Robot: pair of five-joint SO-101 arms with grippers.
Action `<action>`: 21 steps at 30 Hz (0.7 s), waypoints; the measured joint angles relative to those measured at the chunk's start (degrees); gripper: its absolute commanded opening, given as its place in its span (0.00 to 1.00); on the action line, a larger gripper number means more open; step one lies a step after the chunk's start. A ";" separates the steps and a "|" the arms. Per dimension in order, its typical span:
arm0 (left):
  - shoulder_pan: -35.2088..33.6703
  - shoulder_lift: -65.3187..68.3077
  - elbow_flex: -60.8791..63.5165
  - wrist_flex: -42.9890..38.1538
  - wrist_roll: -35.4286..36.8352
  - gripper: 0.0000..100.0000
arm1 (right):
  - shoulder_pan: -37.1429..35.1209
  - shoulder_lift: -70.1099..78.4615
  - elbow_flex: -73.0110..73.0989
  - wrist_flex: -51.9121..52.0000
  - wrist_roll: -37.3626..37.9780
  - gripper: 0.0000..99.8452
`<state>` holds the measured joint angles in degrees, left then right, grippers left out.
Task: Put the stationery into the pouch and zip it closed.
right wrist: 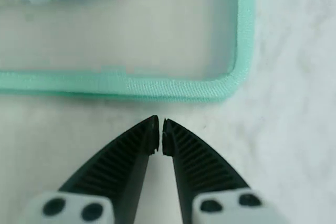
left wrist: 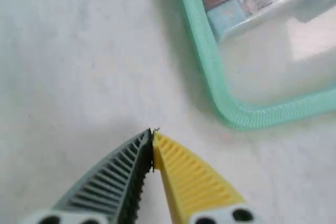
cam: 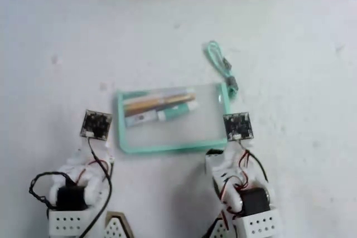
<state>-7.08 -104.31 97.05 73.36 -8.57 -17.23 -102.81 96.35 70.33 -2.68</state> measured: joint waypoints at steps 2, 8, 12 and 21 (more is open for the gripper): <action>0.00 0.00 0.00 0.00 0.00 0.03 | 0.00 -0.09 0.00 1.49 2.11 0.02; 0.00 0.00 0.00 0.00 0.00 0.03 | 0.00 -0.09 0.00 1.85 6.33 0.02; 0.00 0.00 0.00 0.00 0.00 0.03 | 0.00 -0.09 0.00 1.85 6.86 0.02; 0.00 0.00 0.00 0.00 0.00 0.03 | 0.00 -0.09 0.00 1.85 6.95 0.02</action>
<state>-7.08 -104.31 97.05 73.36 -8.57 -17.23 -102.90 96.35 72.18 4.26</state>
